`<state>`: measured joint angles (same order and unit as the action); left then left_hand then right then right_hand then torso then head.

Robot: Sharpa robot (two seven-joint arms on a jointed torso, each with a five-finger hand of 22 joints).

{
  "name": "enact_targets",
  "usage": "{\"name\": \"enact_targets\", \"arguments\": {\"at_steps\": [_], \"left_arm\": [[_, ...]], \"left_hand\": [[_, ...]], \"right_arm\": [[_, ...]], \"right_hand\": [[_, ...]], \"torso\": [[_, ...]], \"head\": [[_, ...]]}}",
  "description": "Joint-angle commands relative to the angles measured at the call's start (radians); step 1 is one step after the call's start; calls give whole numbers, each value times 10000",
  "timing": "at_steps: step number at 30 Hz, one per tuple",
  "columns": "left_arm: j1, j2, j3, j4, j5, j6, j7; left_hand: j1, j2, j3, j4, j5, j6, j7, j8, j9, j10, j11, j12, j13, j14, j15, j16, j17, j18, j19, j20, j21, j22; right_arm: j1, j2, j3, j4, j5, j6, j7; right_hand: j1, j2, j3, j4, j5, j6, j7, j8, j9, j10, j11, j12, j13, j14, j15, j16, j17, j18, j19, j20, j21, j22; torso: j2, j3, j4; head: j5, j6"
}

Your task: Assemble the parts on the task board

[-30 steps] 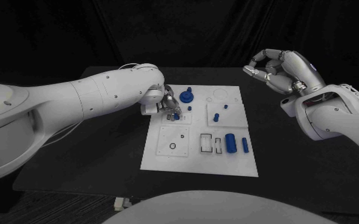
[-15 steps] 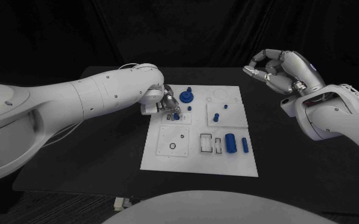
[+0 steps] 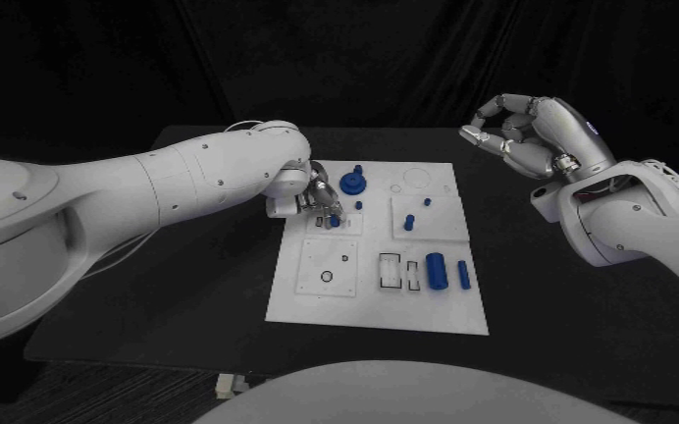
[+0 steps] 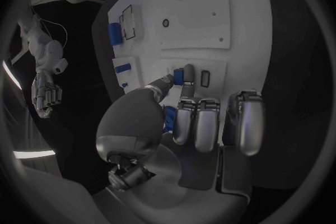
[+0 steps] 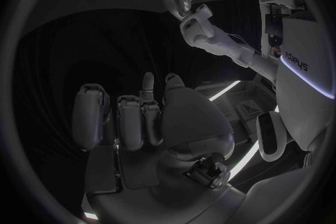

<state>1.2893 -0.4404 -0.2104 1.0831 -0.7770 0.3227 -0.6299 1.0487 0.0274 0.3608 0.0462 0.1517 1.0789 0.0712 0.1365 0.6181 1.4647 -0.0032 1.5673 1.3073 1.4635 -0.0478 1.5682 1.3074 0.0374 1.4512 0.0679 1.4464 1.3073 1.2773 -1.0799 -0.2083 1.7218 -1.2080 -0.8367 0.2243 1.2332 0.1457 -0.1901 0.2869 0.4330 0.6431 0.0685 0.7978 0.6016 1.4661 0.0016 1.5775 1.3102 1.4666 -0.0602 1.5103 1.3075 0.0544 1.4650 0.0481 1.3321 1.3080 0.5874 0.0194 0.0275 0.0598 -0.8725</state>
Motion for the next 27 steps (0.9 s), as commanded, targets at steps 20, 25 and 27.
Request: {"name": "enact_targets", "arguments": {"at_steps": [20, 25, 27], "left_arm": [[-87, 25, -18, -38, 47, 278, -145], [-88, -28, -18, 20, 47, 117, -106], [-87, -73, -17, 91, 47, -103, -2]], "left_hand": [[-1115, -115, -1750, 1456, -1016, -154, 73, 93, 274, 1061, 157, 35, 2635, 1073, 159, 26, 2634, 47, -31, 132, -149, 1937], [-1447, -295, -2353, 1893, -1042, -250, 60, 309, 586, 1061, 141, 35, 2635, 1073, 140, 26, 2634, 50, -37, 113, -172, 1948], [-1503, -342, -2563, 2050, -1044, -291, 50, 399, 722, 1061, 129, 35, 2635, 1073, 128, 26, 2634, 52, -40, 98, -182, 1951]], "right_arm": [[-45, 7, 7, -14, -58, 87, -185], [-46, -12, 7, -22, -58, 68, -179], [-46, -23, 7, -24, -58, 59, -175]], "right_hand": [[88, 2, -58, 36, 29, 85, -5, 46, -36, 1047, -65, -67, 2606, 795, -90, -70, 1413, 33, 64, -67, -55, 1859], [81, -3, -69, 41, 25, 86, -3, 45, -42, 1047, -64, -67, 2606, 797, -91, -65, 1421, 33, 64, -68, -55, 1860], [76, -4, -74, 43, 23, 87, -2, 44, -44, 1047, -64, -67, 2606, 795, -91, -71, 1410, 33, 63, -68, -57, 1859]], "torso": [[-1, 3, -1], [1, 2, 1], [0, 2, 1]], "head": [[-11, -2], [-15, -2], [-2, -2]]}}
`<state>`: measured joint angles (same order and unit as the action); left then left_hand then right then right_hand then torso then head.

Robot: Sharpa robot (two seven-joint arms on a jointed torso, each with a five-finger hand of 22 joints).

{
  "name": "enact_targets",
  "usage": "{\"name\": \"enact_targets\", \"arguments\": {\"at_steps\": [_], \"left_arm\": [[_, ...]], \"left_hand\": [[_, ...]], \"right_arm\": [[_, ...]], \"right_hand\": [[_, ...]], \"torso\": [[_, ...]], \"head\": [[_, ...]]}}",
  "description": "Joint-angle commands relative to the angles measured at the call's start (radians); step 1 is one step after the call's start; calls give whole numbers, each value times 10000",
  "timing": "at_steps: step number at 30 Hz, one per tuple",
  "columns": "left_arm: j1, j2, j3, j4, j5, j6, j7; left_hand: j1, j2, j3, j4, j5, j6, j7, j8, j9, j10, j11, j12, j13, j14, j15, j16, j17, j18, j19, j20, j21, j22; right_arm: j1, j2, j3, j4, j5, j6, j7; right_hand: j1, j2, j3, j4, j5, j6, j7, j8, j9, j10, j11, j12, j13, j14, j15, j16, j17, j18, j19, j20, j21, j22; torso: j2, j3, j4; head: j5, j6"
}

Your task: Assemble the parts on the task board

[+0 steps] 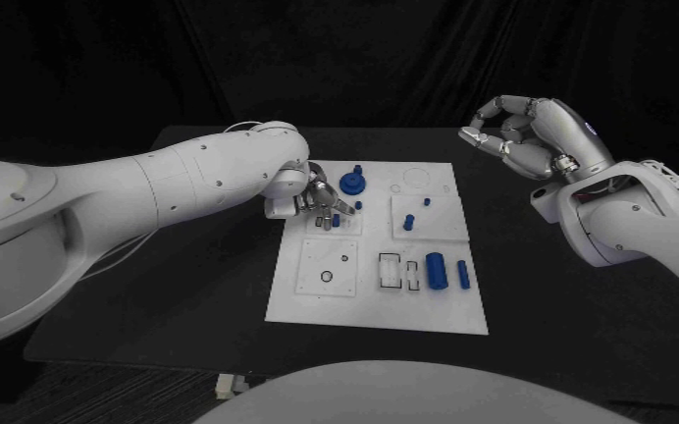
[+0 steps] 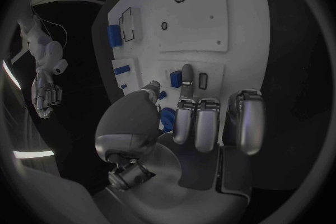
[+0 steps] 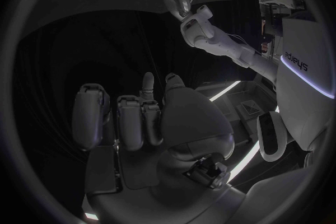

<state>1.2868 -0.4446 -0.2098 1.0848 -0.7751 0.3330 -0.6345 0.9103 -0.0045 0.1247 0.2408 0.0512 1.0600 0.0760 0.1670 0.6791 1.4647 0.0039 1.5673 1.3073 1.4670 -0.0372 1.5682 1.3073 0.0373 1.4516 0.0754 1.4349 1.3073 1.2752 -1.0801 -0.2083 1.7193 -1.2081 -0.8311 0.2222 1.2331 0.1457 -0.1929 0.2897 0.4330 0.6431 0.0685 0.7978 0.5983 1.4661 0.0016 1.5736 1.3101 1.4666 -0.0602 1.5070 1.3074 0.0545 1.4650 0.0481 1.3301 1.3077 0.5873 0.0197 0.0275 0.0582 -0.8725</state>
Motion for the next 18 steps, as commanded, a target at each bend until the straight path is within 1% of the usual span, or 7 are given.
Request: {"name": "enact_targets", "arguments": {"at_steps": [1, 4, 7, 11, 14, 16, 18], "left_arm": [[-61, -60, -23, 116, 26, -312, 90], [-38, -216, -21, 326, -184, -579, 243], [94, -477, -18, 674, -543, -870, 378], [548, -872, -16, 1112, -779, -850, 458], [921, -1153, -16, 1348, -846, -628, 469], [1106, -1284, -15, 1430, -868, -553, 610], [1242, -1389, -15, 1475, -951, -570, 904]], "left_hand": [[-118, -28, -252, 140, -38, -121, 1, 114, 147, 1061, 56, 35, 2635, 1038, 19, 26, 2635, 52, -41, 21, -65, 1954], [-60, -22, -461, 287, -36, -175, -21, 263, 347, 1061, 40, 35, 2635, 1038, -1, 26, 2635, 34, 25, 1, -3, 1992], [12, 5, -588, 368, -37, -201, -39, 382, 493, 1061, 19, 35, 2635, 1038, -21, 26, 2635, 27, 53, -12, 19, 2008], [265, 75, -735, 385, -27, -205, -86, 602, 738, 1061, -23, 35, 2635, 1038, -55, 26, 2635, 19, 93, -45, 43, 2028], [328, 104, -752, 384, -24, -224, -90, 639, 784, 1061, -26, 35, 2635, 1038, -58, 26, 2635, 18, 97, -49, 43, 2031], [343, 110, -761, 386, -25, -224, -92, 652, 798, 1061, -27, 35, 2635, 1038, -59, 26, 2635, 21, 90, -50, 33, 2027], [443, 142, -798, 381, -22, -192, -113, 744, 882, 1061, -40, 35, 2635, 1038, -67, 26, 2635, 11, 122, -56, 65, 2045]], "right_arm": [[-25, -24, 7, -1, -58, -1, -151], [-25, -34, 7, -2, -58, -15, -139], [-25, -53, 7, 4, -58, -34, -127], [-25, -76, 7, 5, -58, -63, -105], [-25, -85, 7, 5, -58, -77, -117], [-24, -91, 7, 6, -58, -73, -133], [-24, -86, 7, 1, -58, -63, -152]], "right_hand": [[78, -4, -47, 15, 23, 87, -2, 44, -11, 1047, -64, -28, 2607, 795, -91, -38, 1411, 33, 64, -68, -37, 1862], [55, -7, -68, 24, 17, 90, 2, 41, -21, 1047, -62, -28, 2607, 796, -90, -36, 1415, 34, 61, -69, -46, 1860], [23, -5, -94, 31, 9, 94, 6, 37, -33, 1047, -59, -28, 2607, 796, -89, -37, 1414, 33, 63, -69, -43, 1861], [-48, 1, -149, 35, 3, 103, 10, 30, -59, 1047, -57, -28, 2607, 796, -87, -38, 1410, 32, 65, -69, -45, 1862], [-116, 13, -197, 38, -1, 115, 11, 27, -79, 1047, -56, -28, 2607, 799, -85, -32, 1420, 30, 70, -69, -37, 1865], [-121, 15, -200, 38, -1, 116, 11, 27, -80, 1047, -56, -28, 2607, 799, -85, -32, 1420, 29, 71, -69, -35, 1866], [-132, 18, -207, 37, 0, 118, 10, 27, -84, 1047, -56, -28, 2607, 798, -85, -33, 1419, 28, 73, -68, -31, 1867]], "torso": [[-1, -2, 0], [-8, 1, -1], [-6, -4, 0], [-6, -7, 1], [-13, -5, -3], [-13, -6, -3], [-8, -5, -10]], "head": [[16, -2], [42, -2], [43, -2], [38, -2], [-44, -2], [-73, -2], [-73, -2]]}}
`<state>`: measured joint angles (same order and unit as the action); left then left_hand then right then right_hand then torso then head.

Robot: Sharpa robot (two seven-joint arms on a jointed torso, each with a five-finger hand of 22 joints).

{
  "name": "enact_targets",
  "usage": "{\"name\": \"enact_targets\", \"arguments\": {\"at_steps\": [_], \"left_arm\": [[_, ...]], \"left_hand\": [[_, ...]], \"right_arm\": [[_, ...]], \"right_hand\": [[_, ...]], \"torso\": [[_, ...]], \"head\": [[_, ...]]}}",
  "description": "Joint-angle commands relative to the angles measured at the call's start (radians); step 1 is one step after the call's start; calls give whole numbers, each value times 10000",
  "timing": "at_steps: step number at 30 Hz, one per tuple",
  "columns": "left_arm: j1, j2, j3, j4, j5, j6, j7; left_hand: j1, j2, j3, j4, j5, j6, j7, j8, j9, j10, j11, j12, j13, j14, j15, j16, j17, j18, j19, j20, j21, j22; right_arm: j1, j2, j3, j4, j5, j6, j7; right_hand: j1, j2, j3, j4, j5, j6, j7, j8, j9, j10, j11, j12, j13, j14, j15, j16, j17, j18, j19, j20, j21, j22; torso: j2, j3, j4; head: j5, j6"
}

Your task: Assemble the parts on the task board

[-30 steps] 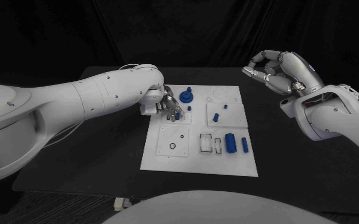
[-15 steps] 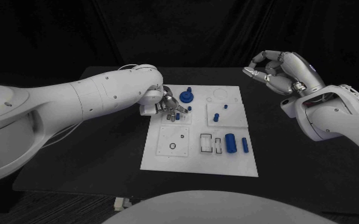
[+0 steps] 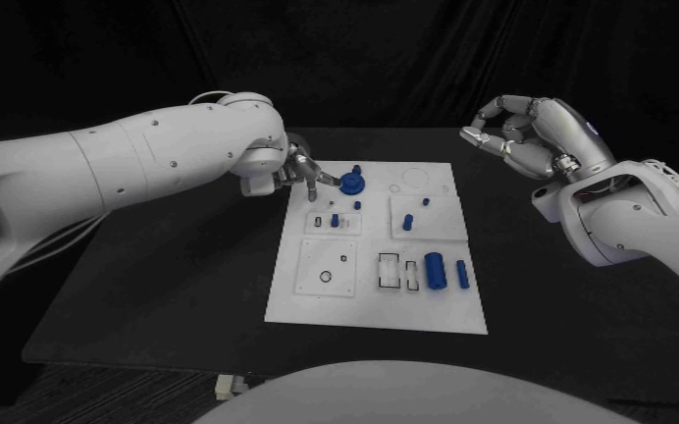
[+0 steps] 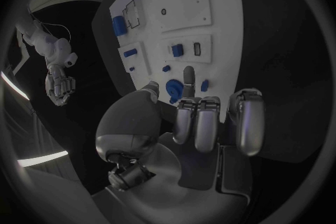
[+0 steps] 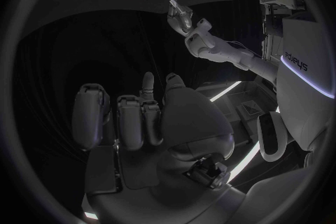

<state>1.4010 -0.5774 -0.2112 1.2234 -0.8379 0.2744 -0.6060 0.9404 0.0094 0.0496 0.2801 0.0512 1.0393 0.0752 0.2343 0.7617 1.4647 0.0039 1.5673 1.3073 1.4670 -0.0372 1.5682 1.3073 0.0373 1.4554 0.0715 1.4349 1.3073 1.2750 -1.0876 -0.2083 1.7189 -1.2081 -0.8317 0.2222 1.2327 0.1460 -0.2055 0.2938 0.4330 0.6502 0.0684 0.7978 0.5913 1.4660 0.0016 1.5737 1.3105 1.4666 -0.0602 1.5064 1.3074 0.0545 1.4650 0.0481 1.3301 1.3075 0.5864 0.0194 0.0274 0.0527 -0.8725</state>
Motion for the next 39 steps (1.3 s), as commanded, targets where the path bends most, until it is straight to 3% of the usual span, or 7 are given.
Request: {"name": "enact_targets", "arguments": {"at_steps": [1, 6, 12, 19, 26, 30, 39], "left_arm": [[163, -100, -1, 90, -514, -27, 865], [304, 97, 0, -362, -1640, -87, 1723], [290, 512, -2, -1216, -2060, 327, 1876], [-54, 1010, -3, -2386, -2226, 577, 1860], [-317, 1394, -3, -3134, -2254, 550, 1946], [-401, 1586, -2, -3435, -2258, 597, 1994], [-619, 1850, -1, -3749, -2261, 631, 2190]], "left_hand": [[318, 36, -42, -69, -8, 94, -140, 185, 148, 1061, -66, 35, 2635, 1038, -79, 26, 2635, -11, 150, -24, 139, 2083], [679, 88, -190, -40, 22, 301, -278, 564, 518, 1061, -178, 35, 2635, 1038, -169, 26, 2635, -108, 445, -99, 472, 2248], [693, 193, -258, 58, 8, 359, -317, 656, 625, 1061, -215, 35, 2635, 1038, -206, 26, 2635, -102, 436, -136, 451, 2245], [701, 224, -264, 61, 13, 368, -325, 665, 640, 1061, -221, 35, 2635, 1038, -212, 26, 2635, -87, 396, -143, 398, 2224], [803, 263, -271, 21, 27, 372, -340, 685, 689, 1061, -235, 35, 2635, 1038, -224, 26, 2635, -87, 396, -158, 394, 2227], [849, 270, -281, 5, 28, 390, -350, 714, 731, 1061, -244, 35, 2635, 1038, -231, 26, 2635, -85, 390, -165, 384, 2225], [916, 282, -290, -17, 29, 354, -350, 715, 771, 1061, -248, 35, 2635, 1038, -237, 26, 2635, -73, 358, -173, 342, 2211]], "right_arm": [[-22, -1, 7, 0, -58, -43, -165], [-45, 46, 7, -10, -58, 82, -215], [-69, 90, 7, -5, -58, 175, -249], [-89, 147, 7, -40, -58, 278, -301], [-93, 159, 7, -48, -58, 328, -340], [-94, 177, 7, -57, -58, 351, -360], [-97, 219, 7, -74, -58, 378, -380]], "right_hand": [[-128, 14, -81, -4, 0, 47, 11, 27, -13, 1047, -56, -29, 2603, 799, -85, -26, 1419, 28, 73, -68, -31, 1869], [-133, 17, -86, -5, 0, 48, 10, 27, -16, 1047, -56, -29, 2603, 800, -85, -22, 1425, 25, 79, -68, -16, 1874], [-136, 20, -89, -7, 1, 50, 9, 28, -18, 1047, -57, -29, 2603, 804, -85, -13, 1442, 23, 84, -68, -6, 1877], [-131, 28, -87, -15, 6, 53, 5, 29, -20, 1047, -59, -29, 2603, 801, -86, -21, 1428, 22, 85, -68, -4, 1878], [-122, 37, -85, -22, 12, 54, 1, 31, -23, 1047, -61, -29, 2603, 802, -87, -19, 1431, 22, 85, -68, -5, 1878], [-122, 37, -85, -22, 12, 54, 1, 31, -23, 1047, -61, -29, 2603, 802, -87, -19, 1431, 22, 85, -68, -5, 1878], [-109, 48, -81, -28, 18, 56, -3, 32, -27, 1047, -64, -29, 2603, 801, -88, -22, 1425, 25, 79, -69, -20, 1873]], "torso": [[-1, -4, -7], [3, -4, -2], [-1, -12, 19], [37, -56, 14], [81, -75, -1], [76, -59, 2], [72, -75, -4]], "head": [[-26, -2], [-3, -2], [10, -2], [45, -2], [76, -2], [119, -2], [109, -2]]}}
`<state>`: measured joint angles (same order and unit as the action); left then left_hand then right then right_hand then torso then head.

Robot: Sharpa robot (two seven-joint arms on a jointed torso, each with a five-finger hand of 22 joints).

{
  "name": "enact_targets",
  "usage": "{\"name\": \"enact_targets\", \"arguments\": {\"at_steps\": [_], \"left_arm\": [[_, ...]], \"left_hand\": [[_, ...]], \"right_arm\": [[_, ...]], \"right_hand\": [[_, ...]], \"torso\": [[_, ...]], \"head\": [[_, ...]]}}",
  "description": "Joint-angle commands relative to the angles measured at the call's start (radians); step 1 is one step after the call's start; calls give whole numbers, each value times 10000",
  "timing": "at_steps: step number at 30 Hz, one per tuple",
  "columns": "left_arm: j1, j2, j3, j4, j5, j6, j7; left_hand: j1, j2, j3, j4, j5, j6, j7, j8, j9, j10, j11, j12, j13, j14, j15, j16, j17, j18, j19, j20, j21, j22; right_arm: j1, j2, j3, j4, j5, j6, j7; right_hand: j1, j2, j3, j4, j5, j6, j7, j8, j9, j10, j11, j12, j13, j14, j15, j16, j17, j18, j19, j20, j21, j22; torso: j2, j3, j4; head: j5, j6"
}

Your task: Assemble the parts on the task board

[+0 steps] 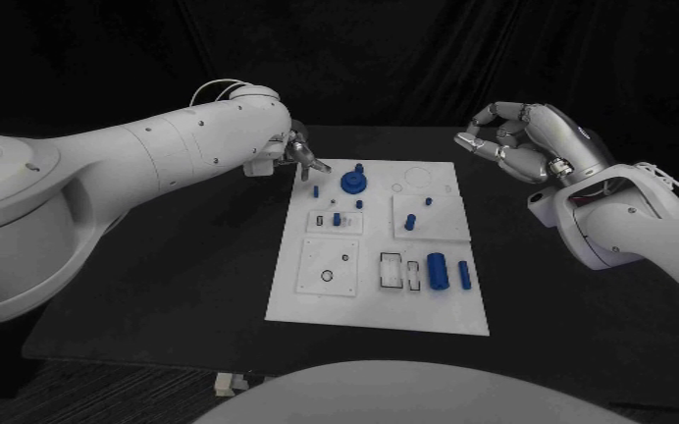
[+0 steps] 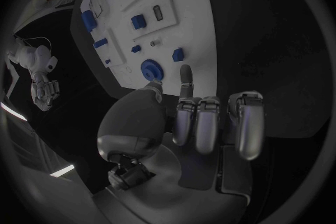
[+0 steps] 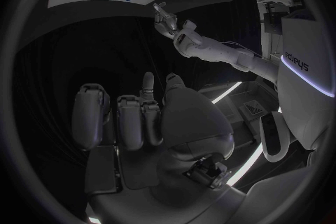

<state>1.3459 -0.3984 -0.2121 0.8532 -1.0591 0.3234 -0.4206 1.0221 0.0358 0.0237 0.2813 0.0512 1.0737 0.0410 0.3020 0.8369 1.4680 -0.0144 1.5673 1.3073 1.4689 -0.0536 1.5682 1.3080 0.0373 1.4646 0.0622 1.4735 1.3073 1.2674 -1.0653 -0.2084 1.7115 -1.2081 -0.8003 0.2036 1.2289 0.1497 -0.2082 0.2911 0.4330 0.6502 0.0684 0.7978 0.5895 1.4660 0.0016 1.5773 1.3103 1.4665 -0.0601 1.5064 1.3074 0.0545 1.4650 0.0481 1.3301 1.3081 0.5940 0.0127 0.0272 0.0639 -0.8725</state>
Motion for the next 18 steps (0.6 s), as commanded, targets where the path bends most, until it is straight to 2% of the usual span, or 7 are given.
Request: {"name": "enact_targets", "arguments": {"at_steps": [1, 5, 18], "left_arm": [[-87, 76, 7, -65, -49, 152, 345], [-162, 124, 8, -136, -49, 213, 357], [-276, 159, 8, -253, -49, 330, 295]], "left_hand": [[114, 24, -34, -31, 31, -7, -6, 33, 27, 1028, -64, 35, 2635, 1019, -74, 26, 2628, -71, 257, -82, -57, 2207], [177, 49, -34, -49, 46, -52, -1, 20, 55, 1028, -61, 35, 2635, 1019, -74, 26, 2628, -70, 252, -86, -65, 2207], [359, 124, -15, -114, 136, -117, 4, 6, 134, 1028, -56, 35, 2635, 1019, -70, 26, 2628, -55, 205, -88, -130, 2191]], "right_arm": [[-22, -6, 7, 2, -58, 67, -199], [-22, -16, 7, 6, -58, 77, -215], [-24, 6, 7, 7, -58, 110, -237]], "right_hand": [[-72, 10, -55, -1, 18, 56, -3, 32, -9, 1047, -64, -65, 2605, 802, -89, -22, 1425, 25, 80, -69, -20, 1867], [-58, 21, -51, -6, 24, 57, -6, 33, -13, 1047, -67, -65, 2605, 800, -90, -26, 1418, 28, 75, -69, -31, 1864], [-58, 21, -51, -6, 24, 57, -6, 33, -13, 1047, -67, -65, 2605, 800, -90, -26, 1418, 28, 75, -69, -31, 1864]], "torso": [[-10, 0, -3], [-15, 12, -3], [-11, 6, 3]], "head": [[-5, -2], [9, -2], [23, -2]]}}
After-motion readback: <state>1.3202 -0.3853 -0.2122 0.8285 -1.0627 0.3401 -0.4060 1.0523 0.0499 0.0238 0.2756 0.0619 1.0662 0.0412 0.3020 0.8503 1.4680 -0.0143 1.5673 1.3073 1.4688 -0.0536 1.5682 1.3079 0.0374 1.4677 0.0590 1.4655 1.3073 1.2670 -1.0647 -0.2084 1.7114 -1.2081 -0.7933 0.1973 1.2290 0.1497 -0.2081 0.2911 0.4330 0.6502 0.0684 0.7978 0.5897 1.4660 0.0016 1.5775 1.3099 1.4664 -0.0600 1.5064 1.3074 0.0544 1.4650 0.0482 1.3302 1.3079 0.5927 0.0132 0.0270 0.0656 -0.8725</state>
